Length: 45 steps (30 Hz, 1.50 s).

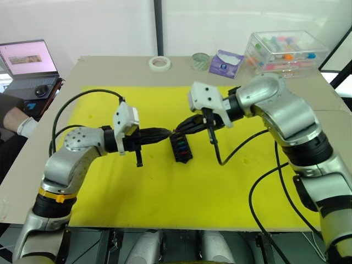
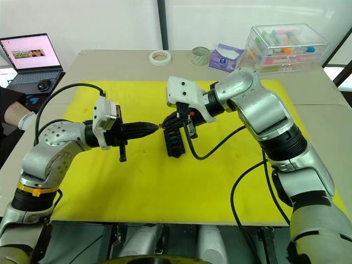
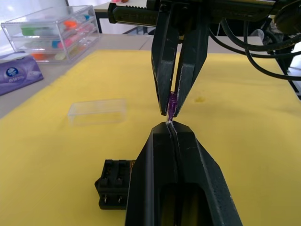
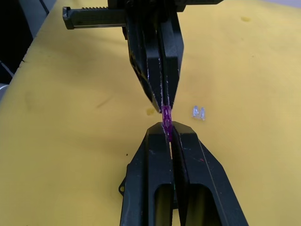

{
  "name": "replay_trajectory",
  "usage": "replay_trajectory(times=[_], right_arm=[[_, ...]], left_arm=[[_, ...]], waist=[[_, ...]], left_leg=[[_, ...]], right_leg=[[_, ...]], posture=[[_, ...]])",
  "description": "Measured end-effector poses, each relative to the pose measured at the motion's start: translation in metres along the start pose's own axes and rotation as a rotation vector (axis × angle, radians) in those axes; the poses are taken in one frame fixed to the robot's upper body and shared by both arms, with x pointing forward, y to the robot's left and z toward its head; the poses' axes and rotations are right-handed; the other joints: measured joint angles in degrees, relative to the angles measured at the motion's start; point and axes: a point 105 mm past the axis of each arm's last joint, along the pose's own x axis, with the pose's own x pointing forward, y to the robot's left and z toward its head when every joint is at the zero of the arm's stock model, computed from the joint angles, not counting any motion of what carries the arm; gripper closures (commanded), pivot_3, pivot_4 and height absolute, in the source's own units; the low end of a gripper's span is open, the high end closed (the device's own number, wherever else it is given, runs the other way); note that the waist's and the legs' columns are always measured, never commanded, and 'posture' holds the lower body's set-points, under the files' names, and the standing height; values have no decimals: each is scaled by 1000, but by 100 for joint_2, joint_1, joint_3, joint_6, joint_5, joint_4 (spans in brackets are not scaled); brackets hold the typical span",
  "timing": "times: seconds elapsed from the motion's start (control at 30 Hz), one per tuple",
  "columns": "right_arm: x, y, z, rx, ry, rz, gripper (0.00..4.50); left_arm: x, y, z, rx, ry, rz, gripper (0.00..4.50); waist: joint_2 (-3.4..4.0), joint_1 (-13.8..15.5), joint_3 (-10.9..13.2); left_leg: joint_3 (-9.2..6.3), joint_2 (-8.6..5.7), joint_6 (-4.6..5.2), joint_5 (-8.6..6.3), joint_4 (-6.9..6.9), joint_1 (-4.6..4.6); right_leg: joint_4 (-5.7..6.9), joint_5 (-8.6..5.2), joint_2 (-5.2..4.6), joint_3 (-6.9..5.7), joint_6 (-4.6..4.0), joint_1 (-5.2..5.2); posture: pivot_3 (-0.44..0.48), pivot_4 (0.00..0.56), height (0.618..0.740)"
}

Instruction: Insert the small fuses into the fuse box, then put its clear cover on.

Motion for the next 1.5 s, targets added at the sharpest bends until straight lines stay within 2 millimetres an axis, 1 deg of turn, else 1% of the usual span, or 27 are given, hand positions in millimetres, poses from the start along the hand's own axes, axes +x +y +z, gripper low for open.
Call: replay_trajectory(times=[0.13,0.23,0.3,0.47,0.63,0.73,0.8,1.17,1.27,1.33,1.47,1.5], right_arm=[[1,0,0,-8,6,-5,4500],[1,-1,-1,-11,11,-9,4500],[1,-1,-1,-11,11,-8,4500],[1,-1,-1,-12,12,-5,4500],[1,-1,-1,-13,12,-4,4500],[1,0,-1,-13,12,-4,4500],[1,0,0,-17,11,-3,4500],[1,1,1,-32,17,-8,4500],[1,1,2,-50,18,-9,3763],[1,1,3,-66,15,-8,3143],[-1,1,1,-67,21,-16,1726],[-2,1,-1,-63,23,-18,1726]], left_arm=[[0,0,-1,14,-1,-4,4443],[0,-1,0,25,-5,-16,3854],[1,0,0,29,-3,-17,3247],[2,2,4,46,-5,-18,3247],[2,2,4,45,-7,-18,3247],[3,2,5,42,-12,-20,3809],[4,1,4,39,-16,-22,4469],[4,1,5,38,-17,-22,4492],[4,1,5,38,-16,-21,4500],[4,1,5,38,-17,-20,4500],[4,1,4,36,-15,-19,4500],[4,1,3,35,-13,-18,4500]], waist=[[0,4,0],[0,2,0],[0,3,0],[0,1,0],[0,1,0],[0,4,0],[0,2,0],[0,2,0],[0,3,0],[0,1,0],[0,4,0],[0,4,0]], left_leg=[[0,0,0,0,0,0],[0,0,0,0,0,0],[0,0,0,0,0,0],[0,0,0,0,0,0],[0,0,0,0,0,0],[0,0,0,0,1,0],[0,0,0,0,1,0],[0,0,0,0,1,0],[0,0,0,0,1,0],[0,0,0,0,1,0],[0,0,0,0,1,0],[0,0,0,0,1,0]], right_leg=[[0,0,0,0,0,0],[0,0,0,0,0,0],[0,0,0,0,0,0],[0,0,0,0,0,0],[0,0,0,0,0,0],[0,0,0,0,0,0],[0,0,0,0,0,0],[0,0,0,0,0,0],[0,0,0,0,0,0],[0,0,0,0,0,0],[0,0,0,-1,0,0],[0,0,0,0,0,0]], posture=[[0,150,740],[0,150,740],[0,150,740],[0,150,740],[0,150,740],[0,150,740],[0,150,740],[0,150,740],[0,150,740],[0,150,740],[0,150,740],[0,150,740]])
